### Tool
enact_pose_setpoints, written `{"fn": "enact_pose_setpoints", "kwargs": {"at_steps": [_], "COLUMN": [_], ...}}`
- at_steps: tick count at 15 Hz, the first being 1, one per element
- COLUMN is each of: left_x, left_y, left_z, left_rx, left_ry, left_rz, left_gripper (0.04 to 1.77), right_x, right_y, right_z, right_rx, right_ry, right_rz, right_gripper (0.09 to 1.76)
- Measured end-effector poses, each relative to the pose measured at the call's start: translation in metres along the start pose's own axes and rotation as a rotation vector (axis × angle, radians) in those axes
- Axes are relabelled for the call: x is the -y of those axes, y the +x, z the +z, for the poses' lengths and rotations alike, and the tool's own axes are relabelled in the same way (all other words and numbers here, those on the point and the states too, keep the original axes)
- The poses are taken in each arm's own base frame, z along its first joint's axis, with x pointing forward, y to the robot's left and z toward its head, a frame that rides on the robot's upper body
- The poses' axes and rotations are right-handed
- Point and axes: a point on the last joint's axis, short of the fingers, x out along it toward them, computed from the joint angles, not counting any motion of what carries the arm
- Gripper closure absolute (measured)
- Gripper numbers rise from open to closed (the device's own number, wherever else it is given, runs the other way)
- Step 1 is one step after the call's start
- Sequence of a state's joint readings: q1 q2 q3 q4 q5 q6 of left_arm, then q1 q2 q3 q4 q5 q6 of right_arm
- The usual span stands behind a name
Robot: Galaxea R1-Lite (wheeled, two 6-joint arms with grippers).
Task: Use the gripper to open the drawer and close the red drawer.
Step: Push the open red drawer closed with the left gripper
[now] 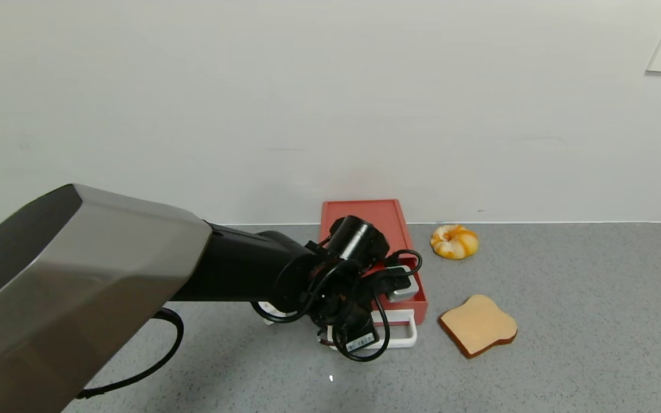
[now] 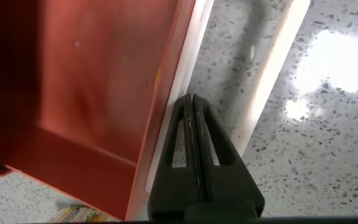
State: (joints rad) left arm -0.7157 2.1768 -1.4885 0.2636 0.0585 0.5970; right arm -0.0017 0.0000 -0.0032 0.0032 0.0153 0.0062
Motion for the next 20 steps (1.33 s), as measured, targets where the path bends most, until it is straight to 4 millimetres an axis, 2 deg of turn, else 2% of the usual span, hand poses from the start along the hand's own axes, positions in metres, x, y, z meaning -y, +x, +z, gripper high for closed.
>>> {"fn": "enact_pose_setpoints", "kwargs": {"at_steps": [14, 20], "left_x": [-0.030, -0.042], "left_y": [0.010, 0.011], "left_z": [-0.003, 0.003], "left_rx": [-0.032, -0.021], "left_ry": [-0.008, -0.017], "left_rz": [0.039, 0.056], "left_gripper": [1.70, 1.70], "right_x": [0.000, 0.000], "right_y": [0.000, 0.000], "right_z": [0.000, 0.000], "right_rx": [0.000, 0.000], "right_ry": [0.000, 0.000], "right_rz": [0.000, 0.000], "right_gripper": [0.14, 0.14]}}
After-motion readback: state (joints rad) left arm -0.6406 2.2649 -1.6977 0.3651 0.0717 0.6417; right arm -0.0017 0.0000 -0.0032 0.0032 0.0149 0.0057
